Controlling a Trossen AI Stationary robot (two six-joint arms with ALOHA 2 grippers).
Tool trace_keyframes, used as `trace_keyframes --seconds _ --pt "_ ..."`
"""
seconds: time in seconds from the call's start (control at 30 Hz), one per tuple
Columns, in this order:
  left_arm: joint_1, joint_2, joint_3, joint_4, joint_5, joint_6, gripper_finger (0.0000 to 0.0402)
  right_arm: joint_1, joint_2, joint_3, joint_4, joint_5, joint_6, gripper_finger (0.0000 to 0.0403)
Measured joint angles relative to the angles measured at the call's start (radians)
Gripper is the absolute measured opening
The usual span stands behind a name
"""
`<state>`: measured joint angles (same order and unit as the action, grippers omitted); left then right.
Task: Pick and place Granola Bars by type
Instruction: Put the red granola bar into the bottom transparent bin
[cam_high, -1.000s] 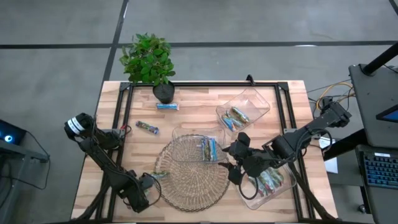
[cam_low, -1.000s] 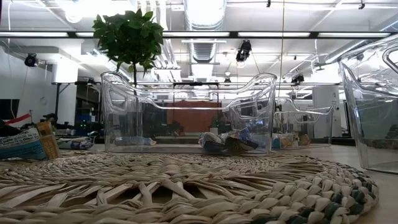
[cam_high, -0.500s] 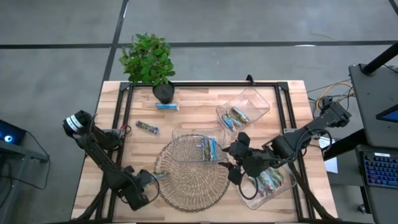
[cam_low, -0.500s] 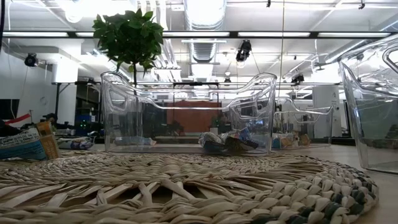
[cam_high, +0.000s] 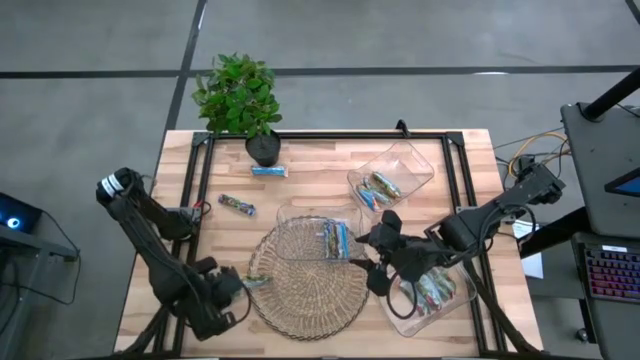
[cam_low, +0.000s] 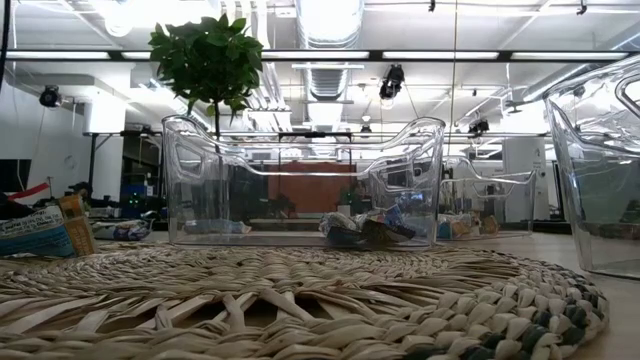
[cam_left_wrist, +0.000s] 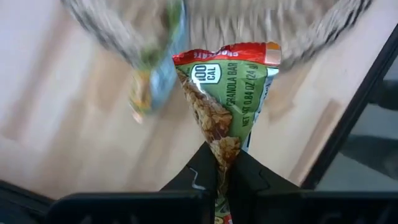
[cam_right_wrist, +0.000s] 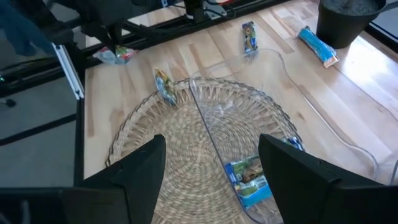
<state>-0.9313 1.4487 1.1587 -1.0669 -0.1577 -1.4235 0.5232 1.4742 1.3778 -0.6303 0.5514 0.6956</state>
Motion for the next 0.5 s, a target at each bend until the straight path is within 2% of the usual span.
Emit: trace_keyframes --seconds 0.3,0.4,0.5 --pt "0.022 0.000 0.151 -0.068 -0.403 0.109 0.0000 -0.012 0.000 0.025 0.018 0.000 -0.014 0.0244" --pt "0.044 0.000 0.162 -0.068 -0.481 0.134 0.0000 -0.017 0.000 0.030 0.028 -0.001 -0.032 0.0244" --pt "0.071 -0.001 0.163 -0.051 -0.519 0.172 0.0000 -0.023 -0.001 0.045 0.049 -0.001 -0.059 0.0244"
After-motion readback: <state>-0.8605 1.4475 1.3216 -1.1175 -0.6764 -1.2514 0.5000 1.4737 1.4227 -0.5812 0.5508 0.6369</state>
